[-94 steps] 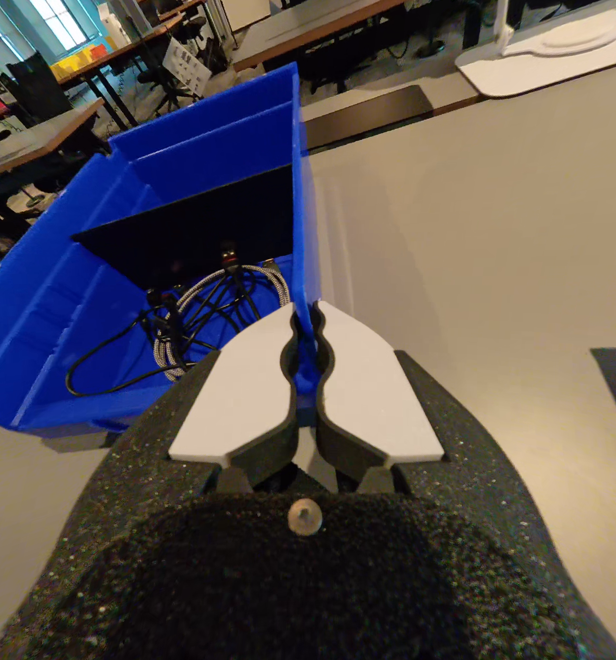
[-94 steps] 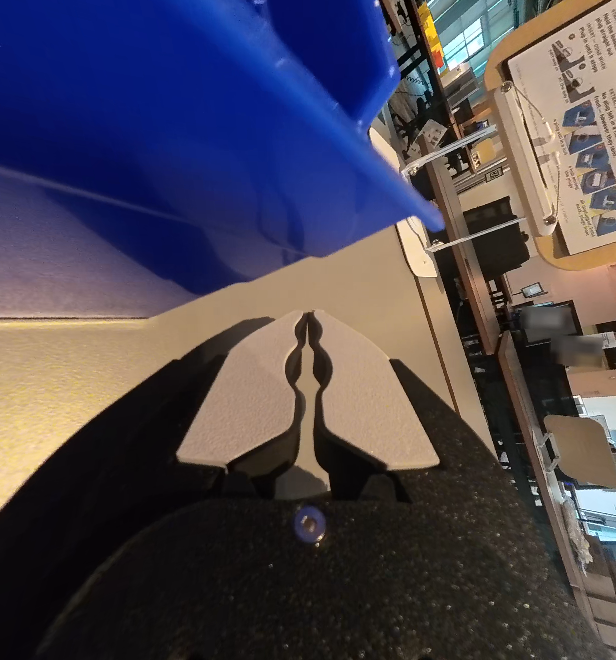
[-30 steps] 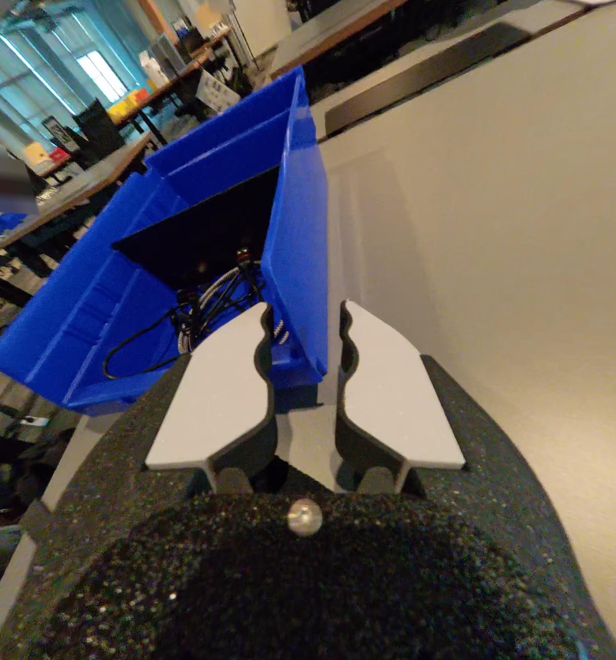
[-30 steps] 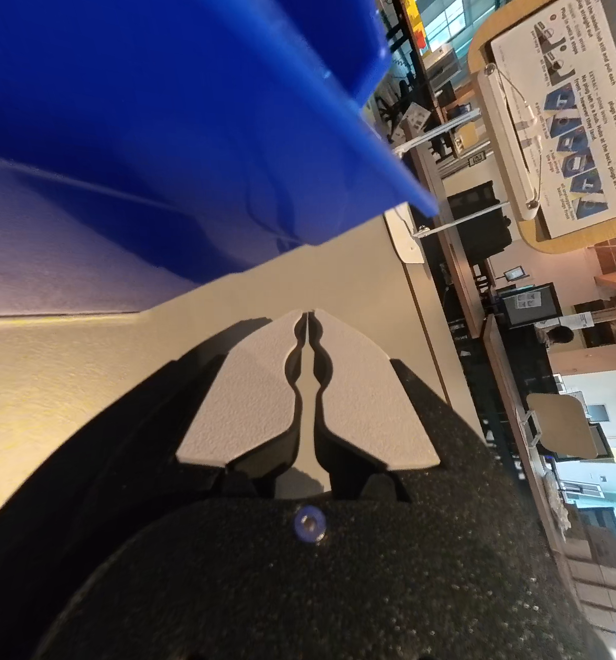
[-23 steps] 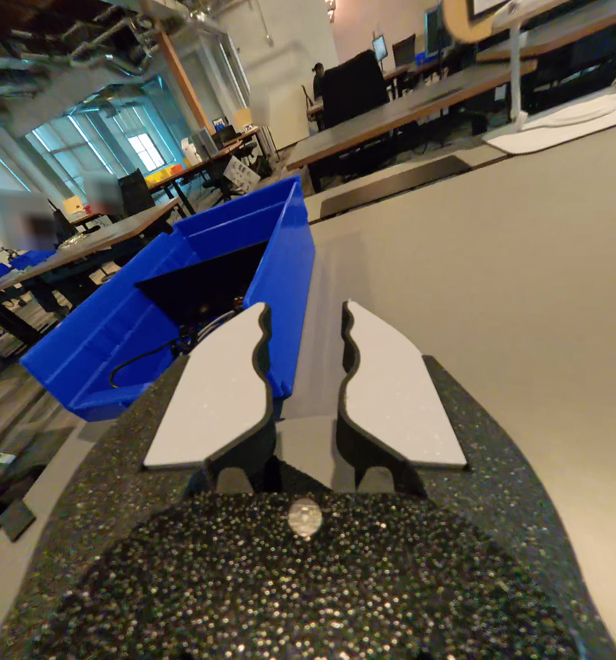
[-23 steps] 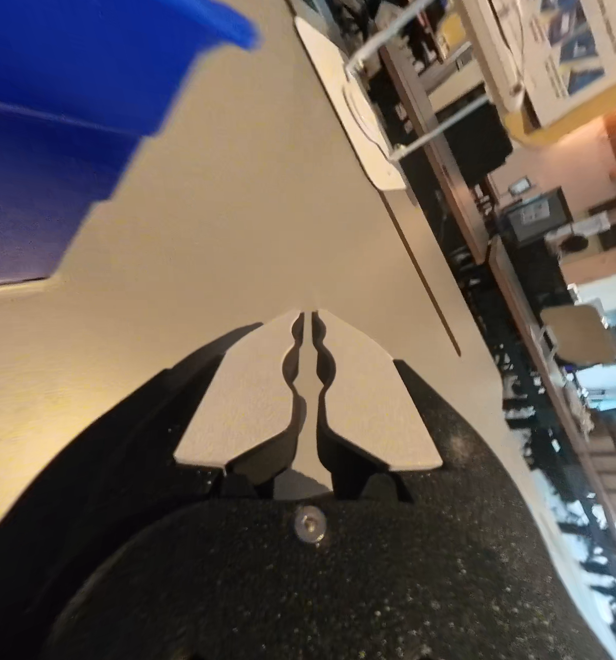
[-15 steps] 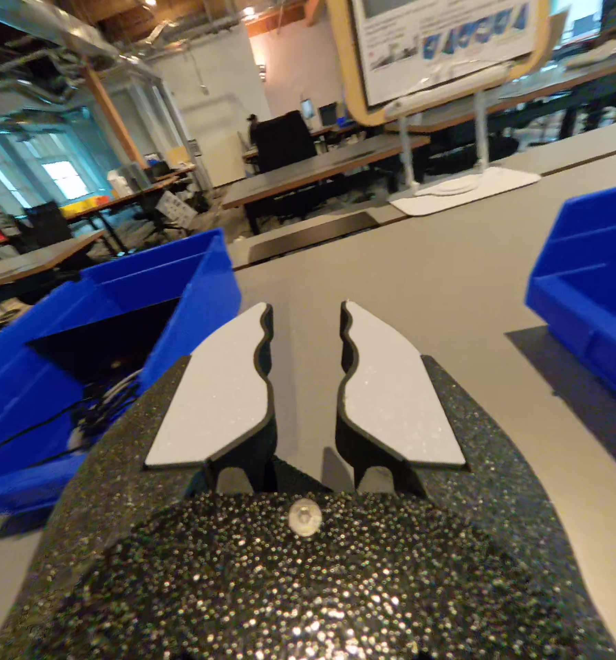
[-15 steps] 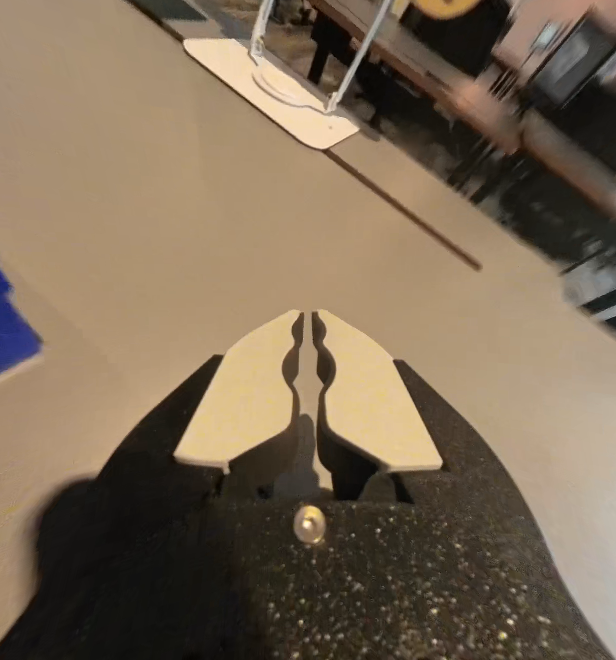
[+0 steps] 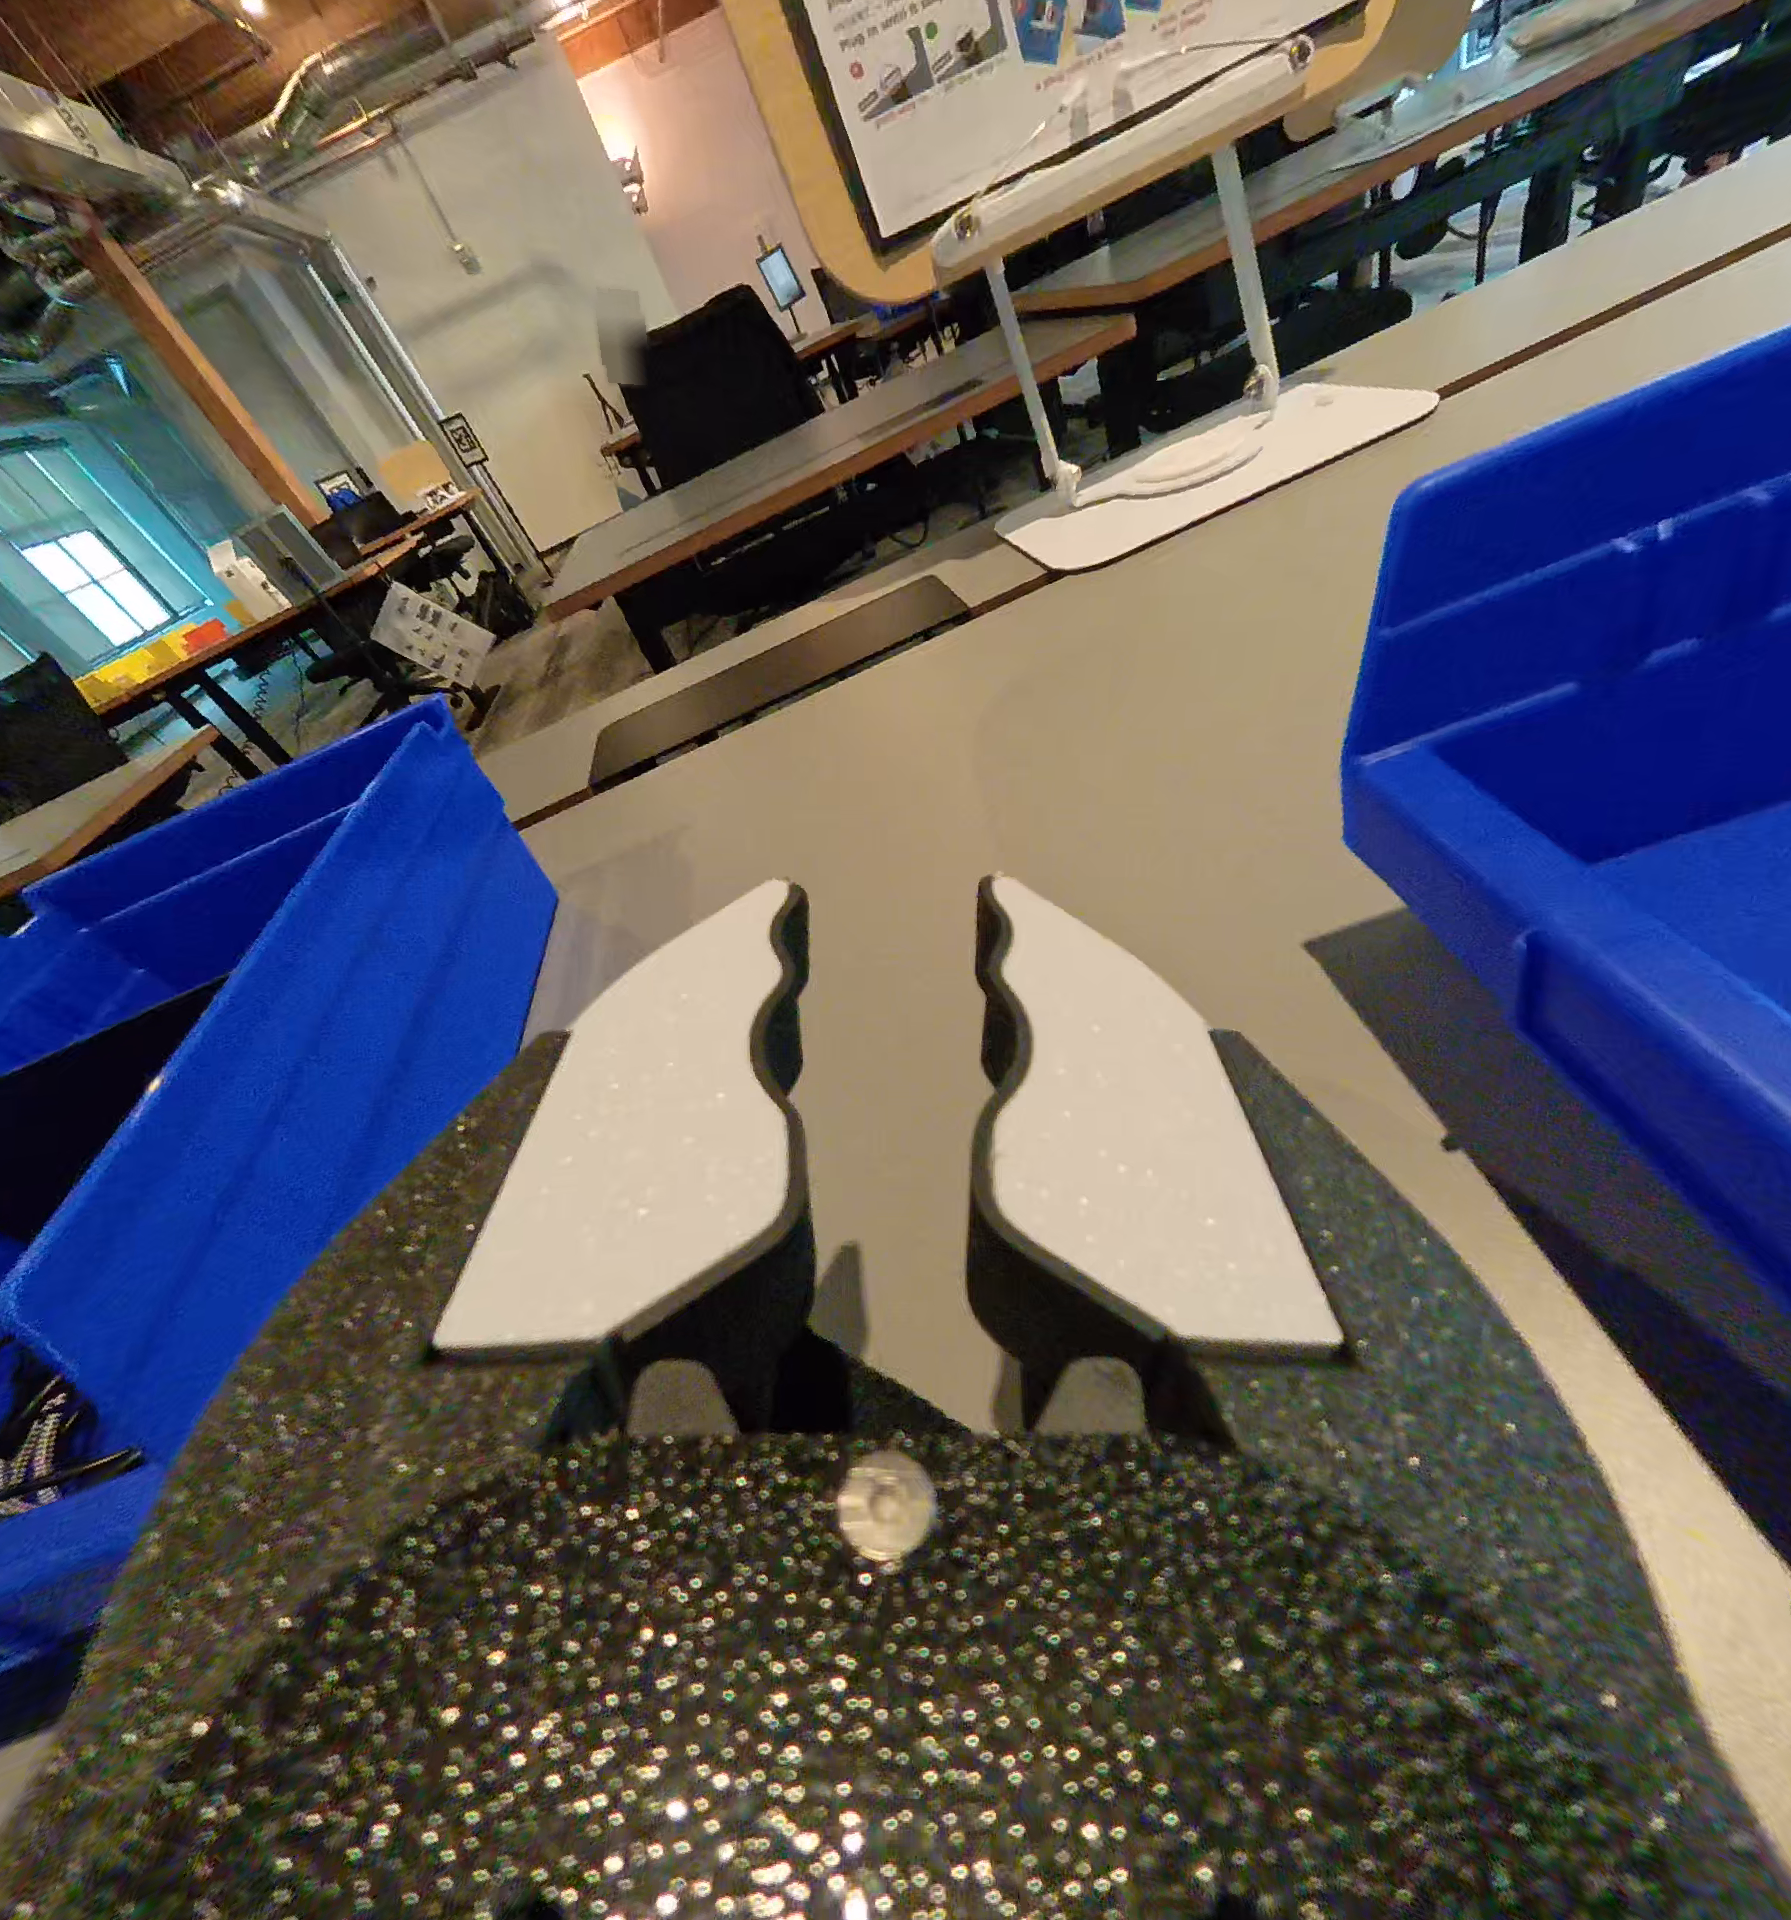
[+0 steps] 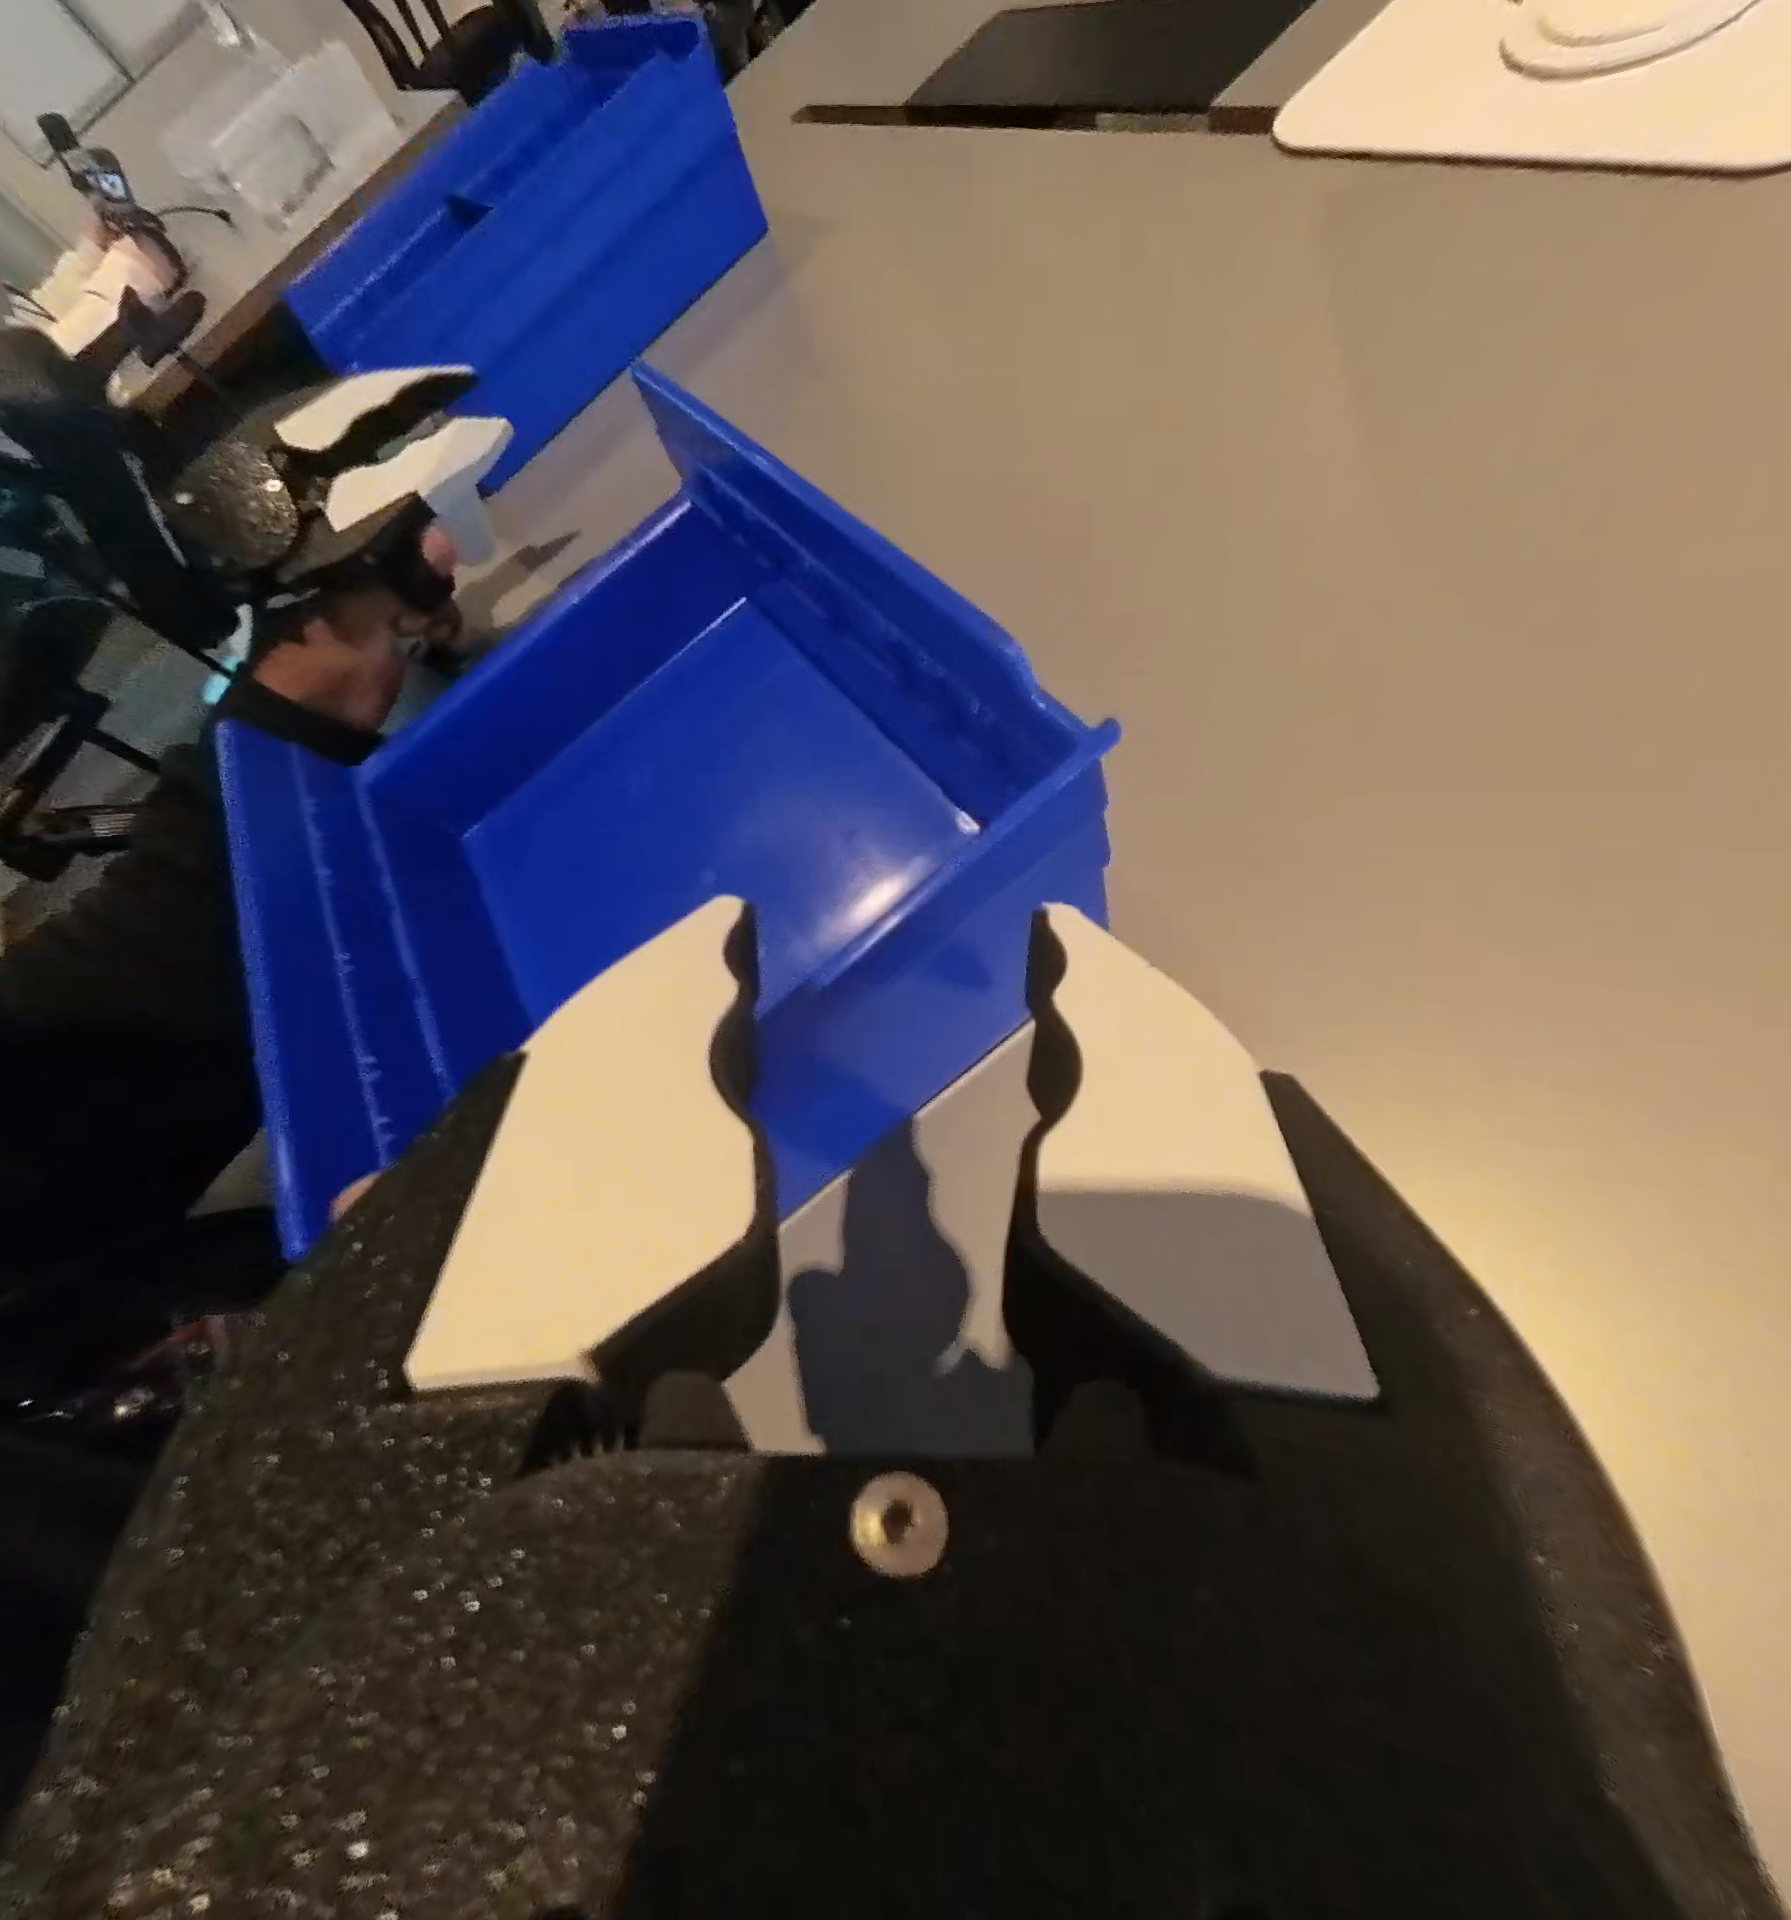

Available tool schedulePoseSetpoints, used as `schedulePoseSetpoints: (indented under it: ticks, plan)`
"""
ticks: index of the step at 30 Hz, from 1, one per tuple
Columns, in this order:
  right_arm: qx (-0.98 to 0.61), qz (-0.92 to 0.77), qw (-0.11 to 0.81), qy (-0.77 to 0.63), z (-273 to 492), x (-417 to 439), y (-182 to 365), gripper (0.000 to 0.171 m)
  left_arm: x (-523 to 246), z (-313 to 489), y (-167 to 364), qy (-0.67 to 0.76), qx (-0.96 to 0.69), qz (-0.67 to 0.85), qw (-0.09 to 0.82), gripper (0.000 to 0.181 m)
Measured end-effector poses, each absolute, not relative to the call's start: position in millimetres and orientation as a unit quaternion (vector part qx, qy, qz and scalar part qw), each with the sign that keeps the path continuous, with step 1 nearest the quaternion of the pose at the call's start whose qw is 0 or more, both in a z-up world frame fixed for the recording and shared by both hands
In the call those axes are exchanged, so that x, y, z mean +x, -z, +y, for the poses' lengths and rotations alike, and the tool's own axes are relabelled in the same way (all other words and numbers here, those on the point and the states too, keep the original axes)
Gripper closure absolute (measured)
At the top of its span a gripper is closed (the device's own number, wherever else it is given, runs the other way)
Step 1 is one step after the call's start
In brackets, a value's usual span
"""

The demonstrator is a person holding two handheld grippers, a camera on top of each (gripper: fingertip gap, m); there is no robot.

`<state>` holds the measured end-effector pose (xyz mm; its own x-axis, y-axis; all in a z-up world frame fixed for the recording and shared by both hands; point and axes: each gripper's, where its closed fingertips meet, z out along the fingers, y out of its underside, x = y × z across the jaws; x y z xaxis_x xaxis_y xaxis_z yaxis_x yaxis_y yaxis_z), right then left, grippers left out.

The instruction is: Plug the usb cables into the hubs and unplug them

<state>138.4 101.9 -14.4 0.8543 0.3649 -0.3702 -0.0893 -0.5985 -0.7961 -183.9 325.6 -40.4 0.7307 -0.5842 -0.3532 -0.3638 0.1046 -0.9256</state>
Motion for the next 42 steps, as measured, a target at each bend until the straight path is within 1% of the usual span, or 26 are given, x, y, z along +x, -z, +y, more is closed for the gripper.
schedulePoseSetpoints:
  ticks: [4,6,9,10,12,18,24,27,29,32,35,37,39,42]
  plan:
    - [-0.884,-0.105,0.399,-0.221,102.2,132.3,31.1,0.116,-182.9,323.0,42.3,0.074,-0.659,0.368,0.652,0.152]
    - [-0.891,-0.122,0.375,-0.224,100.9,123.6,39.7,0.118,-182.2,322.2,43.9,0.067,-0.658,0.374,0.65,0.152]
    - [-0.897,-0.16,0.355,-0.208,100.7,118.8,43.6,0.135,-181.6,321.3,45.6,0.058,-0.655,0.382,0.649,0.152]
    - [-0.899,-0.177,0.35,-0.192,101.6,121.0,43.5,0.136,-181.5,321.0,46.0,0.056,-0.654,0.384,0.649,0.152]
    - [-0.907,-0.206,0.338,-0.143,106.3,132.2,43.3,0.142,-181.2,320.3,46.7,0.051,-0.652,0.388,0.649,0.152]
    - [-0.923,-0.277,0.264,-0.038,124.8,180.8,43.7,0.149,-180.9,317.9,51.1,0.023,-0.643,0.408,0.647,0.153]
    - [-0.914,-0.345,0.202,0.064,151.6,234.5,43.9,0.154,-180.3,315.8,56.5,0.0,-0.639,0.426,0.64,0.155]
    - [-0.891,-0.401,0.186,0.105,167.2,256.0,43.5,0.154,-180.6,315.9,57.6,-0.004,-0.641,0.427,0.638,0.156]
    - [-0.877,-0.428,0.195,0.098,177.7,261.7,42.8,0.155,-180.4,316.0,59.1,-0.01,-0.641,0.431,0.635,0.156]
    - [-0.876,-0.417,0.214,0.11,192.3,272.9,39.9,0.156,-180.0,315.8,62.9,-0.025,-0.64,0.441,0.628,0.156]
    - [-0.87,-0.359,0.278,0.195,208.9,289.8,20.7,0.156,-180.6,315.3,66.3,-0.04,-0.639,0.449,0.623,0.157]
    - [-0.874,-0.31,0.313,0.204,205.8,294.3,6.1,0.153,-180.4,315.3,67.0,-0.043,-0.639,0.451,0.622,0.157]
    - [-0.883,-0.249,0.353,0.185,192.6,292.3,-10.1,0.148,-180.6,315.5,67.2,-0.043,-0.64,0.45,0.621,0.157]
    - [-0.888,-0.171,0.417,0.088,153.4,260.2,-27.2,0.138,-180.5,315.4,67.6,-0.045,-0.64,0.452,0.62,0.157]
